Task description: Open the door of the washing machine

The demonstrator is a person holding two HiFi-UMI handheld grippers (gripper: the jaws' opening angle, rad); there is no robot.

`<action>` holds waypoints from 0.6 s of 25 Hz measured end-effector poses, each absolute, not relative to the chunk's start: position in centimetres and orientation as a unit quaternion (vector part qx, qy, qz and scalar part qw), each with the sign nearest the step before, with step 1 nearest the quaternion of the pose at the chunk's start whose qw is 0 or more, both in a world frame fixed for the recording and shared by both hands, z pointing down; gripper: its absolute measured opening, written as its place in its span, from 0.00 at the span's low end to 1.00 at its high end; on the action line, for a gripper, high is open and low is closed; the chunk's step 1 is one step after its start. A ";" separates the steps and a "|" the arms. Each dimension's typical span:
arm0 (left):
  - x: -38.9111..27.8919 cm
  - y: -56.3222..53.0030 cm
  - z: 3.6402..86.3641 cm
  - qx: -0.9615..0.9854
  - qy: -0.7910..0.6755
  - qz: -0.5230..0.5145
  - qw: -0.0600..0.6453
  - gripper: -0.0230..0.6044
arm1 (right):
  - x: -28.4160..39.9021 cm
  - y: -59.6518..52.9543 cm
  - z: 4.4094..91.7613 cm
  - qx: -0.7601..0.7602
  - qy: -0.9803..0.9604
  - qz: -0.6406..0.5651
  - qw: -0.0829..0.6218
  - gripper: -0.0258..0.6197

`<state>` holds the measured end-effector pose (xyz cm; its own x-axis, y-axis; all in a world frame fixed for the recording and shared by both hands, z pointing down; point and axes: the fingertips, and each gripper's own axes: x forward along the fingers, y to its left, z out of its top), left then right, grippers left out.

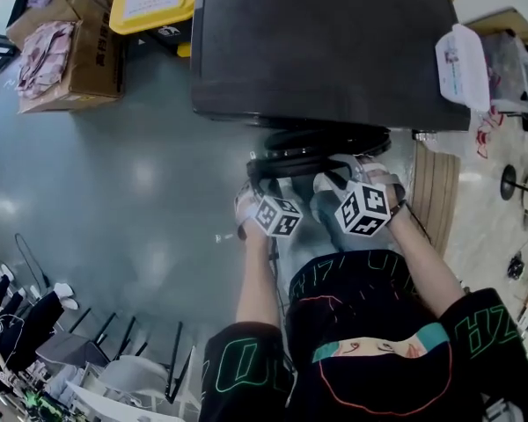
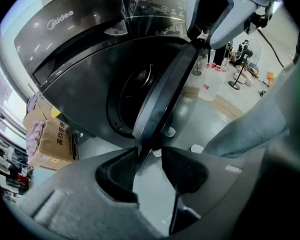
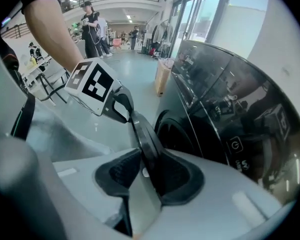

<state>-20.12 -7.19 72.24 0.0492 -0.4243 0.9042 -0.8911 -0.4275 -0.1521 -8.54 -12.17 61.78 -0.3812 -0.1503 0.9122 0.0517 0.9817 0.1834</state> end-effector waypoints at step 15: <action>-13.3 2.8 73.1 0.570 -0.587 0.481 0.315 0.29 | -3.7 -5.4 62.1 -0.122 -0.835 -0.152 0.514 0.24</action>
<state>-13.28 2.79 73.10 -0.1505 -0.3664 0.9182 -0.9724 -0.1123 -0.2043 -3.68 -5.41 62.15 -0.4419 0.0468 0.8958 0.3601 0.9239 0.1294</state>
